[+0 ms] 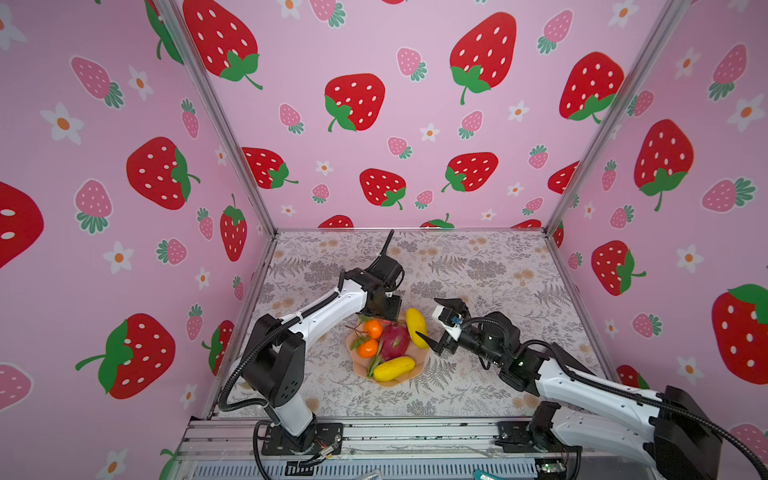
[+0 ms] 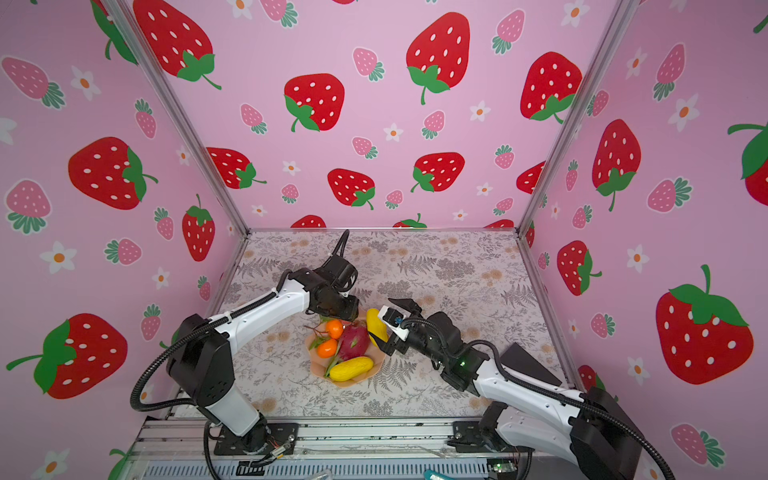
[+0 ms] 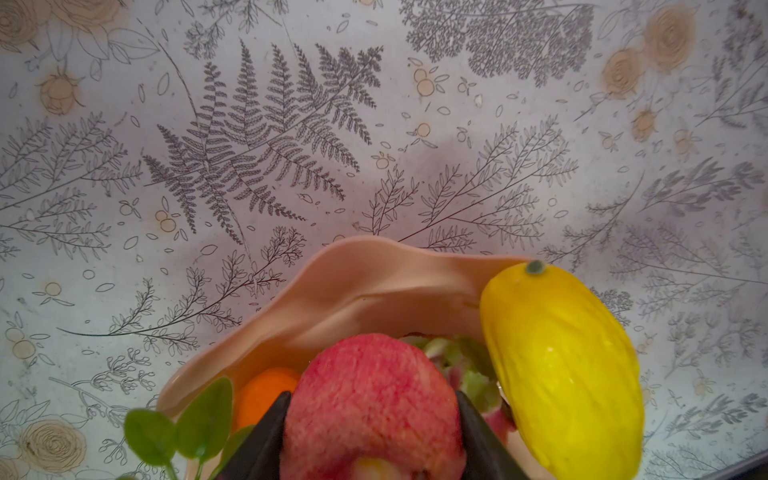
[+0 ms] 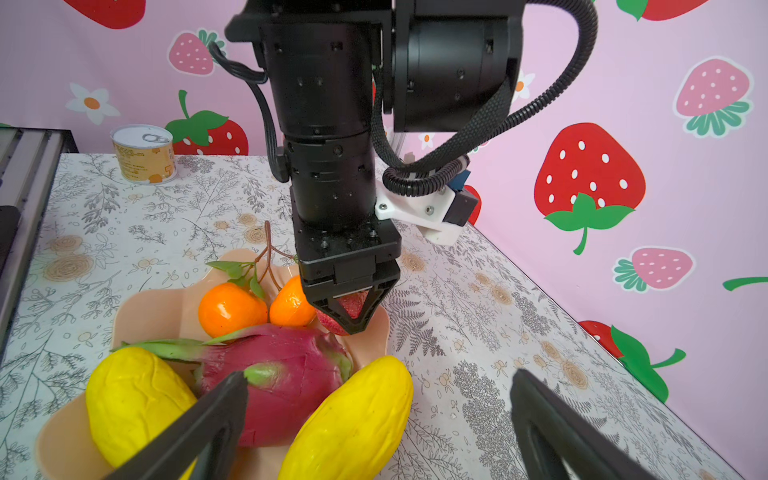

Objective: Place and organize the fake fruits in the fruit bowl

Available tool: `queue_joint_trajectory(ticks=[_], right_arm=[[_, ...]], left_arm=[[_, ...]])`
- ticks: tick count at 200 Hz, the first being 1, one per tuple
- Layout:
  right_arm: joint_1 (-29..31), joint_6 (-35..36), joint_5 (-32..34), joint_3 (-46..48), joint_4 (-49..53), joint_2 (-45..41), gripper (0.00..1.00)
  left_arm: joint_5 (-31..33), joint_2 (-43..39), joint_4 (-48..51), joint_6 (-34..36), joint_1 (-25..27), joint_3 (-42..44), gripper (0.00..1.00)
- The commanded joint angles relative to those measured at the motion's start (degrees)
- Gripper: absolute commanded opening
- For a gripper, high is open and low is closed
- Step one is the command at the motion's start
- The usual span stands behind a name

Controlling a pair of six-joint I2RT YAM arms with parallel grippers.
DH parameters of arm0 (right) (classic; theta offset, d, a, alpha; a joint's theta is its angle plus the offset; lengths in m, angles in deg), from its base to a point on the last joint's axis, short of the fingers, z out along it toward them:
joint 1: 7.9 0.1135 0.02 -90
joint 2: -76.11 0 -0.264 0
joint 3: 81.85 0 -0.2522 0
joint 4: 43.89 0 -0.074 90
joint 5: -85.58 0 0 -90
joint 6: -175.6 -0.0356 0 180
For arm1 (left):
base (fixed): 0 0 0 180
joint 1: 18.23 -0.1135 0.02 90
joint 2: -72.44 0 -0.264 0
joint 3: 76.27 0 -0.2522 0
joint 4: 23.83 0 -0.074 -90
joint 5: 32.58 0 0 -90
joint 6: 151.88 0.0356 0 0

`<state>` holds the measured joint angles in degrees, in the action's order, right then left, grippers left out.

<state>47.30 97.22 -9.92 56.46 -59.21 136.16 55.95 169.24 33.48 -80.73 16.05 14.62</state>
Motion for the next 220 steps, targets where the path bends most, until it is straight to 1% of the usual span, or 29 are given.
queue_joint_trajectory(ticks=[1,22,43,80,101,118,132,149,155,165,172,192,203,220], right_arm=[[-0.27,-0.86,-1.03,-0.99,-0.81,-0.42,0.99],[-0.24,-0.84,-1.18,-1.17,-0.93,-0.2,0.99],[-0.23,-0.76,-1.18,-1.41,-0.94,-0.22,0.99],[-0.19,-0.41,-0.33,-1.71,-0.97,-0.46,0.99],[-0.34,-0.28,0.96,-1.61,-1.7,-0.4,0.99],[-0.32,-0.28,1.57,-1.67,-2.31,-0.07,0.99],[-0.35,-0.65,3.29,-1.76,-2.76,0.3,0.99],[-0.75,-1.71,8.63,-2.02,-2.6,0.94,0.99],[-1.25,-2.33,10.66,-2.09,-2.29,1.32,0.99],[-2.69,-3.99,14.48,-2.13,-1.51,1.63,0.99],[-4.38,-5.72,16.27,-1.98,-1.13,1.55,0.99],[-11.53,-13.26,17.41,-1.31,1.07,-0.08,0.99],[-15.27,-16.65,18.27,-0.24,1.83,-1.9,0.99],[-20.12,-19.44,23.51,2.97,1.97,-5.56,0.99]], left_arm=[[0.38,1.28,0.77,0.52,0.17,0.95,0.51],[0.16,2.01,0.71,0.75,0.17,0.91,0.52],[0.07,2.43,0.67,0.97,0.29,0.57,0.56],[0.87,1.18,0.89,1.28,0.91,0.12,0.7],[1.62,0.01,0.67,1.57,1.22,0.11,0.75],[1.9,-1.43,0.1,1.82,1.28,0.1,0.77],[2.43,-3.06,0.04,1.84,1.31,-0.06,0.78],[3.94,-6.76,-0.93,1.85,1.27,0.53,0.79],[5.48,-8.88,-1.72,1.79,1.21,1.33,0.81],[9.14,-12.36,-3.46,1.5,0.86,3.41,0.86],[12.03,-14.71,-4.76,1.37,0.2,5.25,1.0],[21.47,-21.28,-6.41,-0.03,-2.92,11.19,0.99],[27.79,-26.75,-8.67,-0.47,-4.53,16.22,0.99],[37.84,-36.0,-13.57,1.02,-7.3,26.07,0.99]])
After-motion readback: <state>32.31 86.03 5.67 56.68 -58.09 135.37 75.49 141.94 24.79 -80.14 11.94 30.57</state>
